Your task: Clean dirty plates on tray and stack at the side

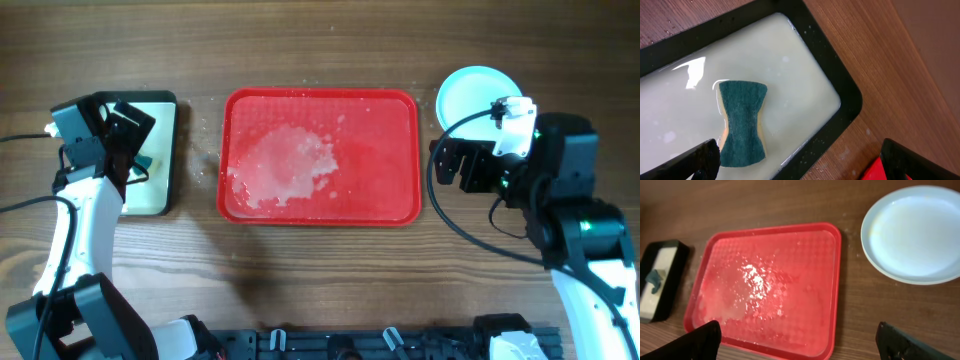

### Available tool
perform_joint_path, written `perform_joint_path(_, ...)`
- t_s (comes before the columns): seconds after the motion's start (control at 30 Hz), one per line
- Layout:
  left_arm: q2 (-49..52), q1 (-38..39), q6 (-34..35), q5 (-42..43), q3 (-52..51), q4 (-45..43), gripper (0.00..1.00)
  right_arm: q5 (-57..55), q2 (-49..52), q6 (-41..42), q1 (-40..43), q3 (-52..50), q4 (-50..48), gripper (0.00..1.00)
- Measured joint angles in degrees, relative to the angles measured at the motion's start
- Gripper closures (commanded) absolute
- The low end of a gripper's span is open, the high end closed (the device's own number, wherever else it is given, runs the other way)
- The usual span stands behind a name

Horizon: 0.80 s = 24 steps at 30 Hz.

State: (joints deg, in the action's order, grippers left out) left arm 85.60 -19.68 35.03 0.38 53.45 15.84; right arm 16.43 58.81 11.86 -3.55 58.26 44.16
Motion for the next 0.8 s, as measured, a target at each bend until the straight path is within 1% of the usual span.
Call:
perform_joint_path(0.1, 0.0, 0.0, 0.0, 0.0, 0.0, 0.0, 0.0, -0.2, 3.82, -2.51, 0.0, -0.07, -0.07, 0.0)
perform_joint_path(0.17, 0.0, 0.0, 0.0, 0.0, 0.0, 0.0, 0.0, -0.13, 3.04, -4.17, 0.0, -3.15, -4.81, 0.0)
perform_joint_path(0.2, 0.0, 0.0, 0.0, 0.0, 0.0, 0.04, 0.0, 0.13, 1.62, -4.61, 0.0, -5.9, -9.01, 0.0)
perform_joint_path(0.3, 0.0, 0.0, 0.0, 0.0, 0.0, 0.07, 0.0, 2.47, -8.92, -6.14, -0.02, -20.44, -25.75, 0.0)
perform_joint_path(0.33, 0.0, 0.0, 0.0, 0.0, 0.0, 0.0, 0.0, 4.0, -15.28, -6.4, -0.02, -27.32, -31.23, 0.0)
perform_joint_path(0.37, 0.0, 0.0, 0.0, 0.04, 0.0, 0.15, 0.0, 4.61, -17.86, -6.58, -0.02, -30.88, -36.89, 0.0)
perform_joint_path(0.4, 0.0, 0.0, 0.0, 0.0, 0.0, 0.15, 0.0, 5.2, -22.32, -6.75, -0.02, -35.32, -40.46, 0.0)
perform_joint_path(0.43, 0.0, 0.0, 0.0, 0.02, 0.0, 0.0, 0.0, 5.79, -27.23, -6.84, -0.02, -39.45, -42.36, 0.0)
perform_joint_path(0.47, 0.0, 0.0, 0.0, 0.0, 0.0, 0.04, 0.0, 5.84, -28.87, -6.84, -0.02, -40.96, -44.24, 0.0)
perform_joint_path(0.53, 0.02, 0.0, 0.0, 0.0, 0.0, 0.0, 0.0, 5.84, -35.6, -7.02, -0.02, -45.2, -45.24, 0.0)
perform_joint_path(0.7, 0.02, 0.0, 0.0, 0.0, 0.0, 0.02, 0.0, 5.49, -45.72, -7.02, -0.02, -53.22, -48.15, 0.0)
perform_joint_path(0.8, 0.02, 0.0, 0.0, 0.0, 0.0, 0.04, 0.0, 4.7, -49.22, -7.02, -0.02, -56.46, -50.66, 0.0)
